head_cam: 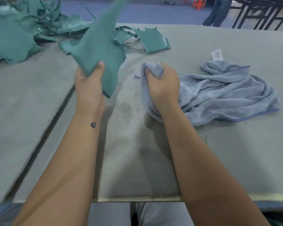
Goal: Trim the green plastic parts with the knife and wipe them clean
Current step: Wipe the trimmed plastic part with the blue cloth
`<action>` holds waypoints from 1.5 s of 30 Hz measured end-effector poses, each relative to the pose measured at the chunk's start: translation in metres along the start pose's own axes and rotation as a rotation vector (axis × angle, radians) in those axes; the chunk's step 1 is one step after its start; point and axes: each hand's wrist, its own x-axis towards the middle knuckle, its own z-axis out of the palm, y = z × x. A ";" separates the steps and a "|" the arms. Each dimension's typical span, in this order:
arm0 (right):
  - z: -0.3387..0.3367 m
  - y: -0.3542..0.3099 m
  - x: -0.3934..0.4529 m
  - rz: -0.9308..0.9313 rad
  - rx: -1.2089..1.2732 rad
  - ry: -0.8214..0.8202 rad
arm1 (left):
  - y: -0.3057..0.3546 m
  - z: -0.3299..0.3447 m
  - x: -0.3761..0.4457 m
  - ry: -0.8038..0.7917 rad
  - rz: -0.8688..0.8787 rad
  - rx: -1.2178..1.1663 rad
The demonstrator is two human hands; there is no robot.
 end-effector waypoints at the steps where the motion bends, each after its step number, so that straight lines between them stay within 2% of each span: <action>1: -0.003 -0.002 0.000 0.070 0.141 0.032 | 0.000 0.000 -0.002 -0.055 0.065 0.142; 3: -0.010 -0.003 0.001 0.275 0.423 0.098 | -0.004 0.002 -0.009 -0.191 0.125 0.416; 5: -0.015 0.001 0.003 0.441 0.600 0.121 | -0.008 0.007 -0.020 -0.337 0.084 0.537; 7: -0.017 0.006 0.004 0.521 0.694 0.141 | -0.010 0.010 -0.030 -0.560 -0.019 0.577; 9: -0.020 0.010 0.008 0.611 0.717 0.173 | -0.011 0.013 -0.037 -0.796 -0.009 0.741; 10: -0.021 0.011 0.011 0.659 0.775 0.147 | -0.011 0.016 -0.039 -0.851 -0.015 0.759; 13: -0.026 0.007 0.010 0.717 0.941 -0.037 | -0.008 0.018 -0.040 -0.768 -0.068 0.627; 16: -0.026 0.009 0.007 0.584 0.767 -0.092 | -0.008 0.015 -0.037 -0.680 -0.011 0.673; 18: -0.022 0.005 0.005 0.520 0.645 -0.035 | -0.011 0.015 -0.034 -0.583 0.068 0.762; 21: -0.017 0.002 0.004 0.488 0.582 0.118 | -0.017 0.016 -0.029 -0.303 0.309 1.038; 22: -0.016 0.002 0.004 0.497 0.603 0.162 | -0.019 0.015 -0.028 -0.185 0.325 1.094; 23: -0.016 0.002 0.005 0.508 0.640 0.194 | -0.020 0.014 -0.026 -0.105 0.256 1.065; 24: -0.016 0.003 0.004 0.513 0.676 0.205 | -0.020 0.014 -0.025 -0.080 0.119 0.938; 27: -0.012 0.002 0.002 0.511 0.741 0.126 | -0.021 0.022 -0.027 -0.172 -0.315 0.318; 28: -0.009 0.000 0.000 0.519 0.756 0.073 | -0.022 0.025 -0.029 -0.182 -0.357 0.217; 32: 0.001 -0.010 -0.010 0.440 0.726 -0.084 | -0.024 0.025 -0.025 -0.076 -0.326 -0.015; 35: 0.004 -0.016 -0.013 0.366 0.732 -0.191 | -0.021 0.020 -0.022 -0.051 -0.317 -0.061; 38: 0.003 -0.019 -0.015 0.346 0.753 -0.293 | -0.019 0.018 -0.021 -0.049 -0.270 0.006; 45: -0.006 -0.013 -0.011 0.446 0.802 -0.231 | -0.020 0.005 -0.010 -0.095 -0.262 0.137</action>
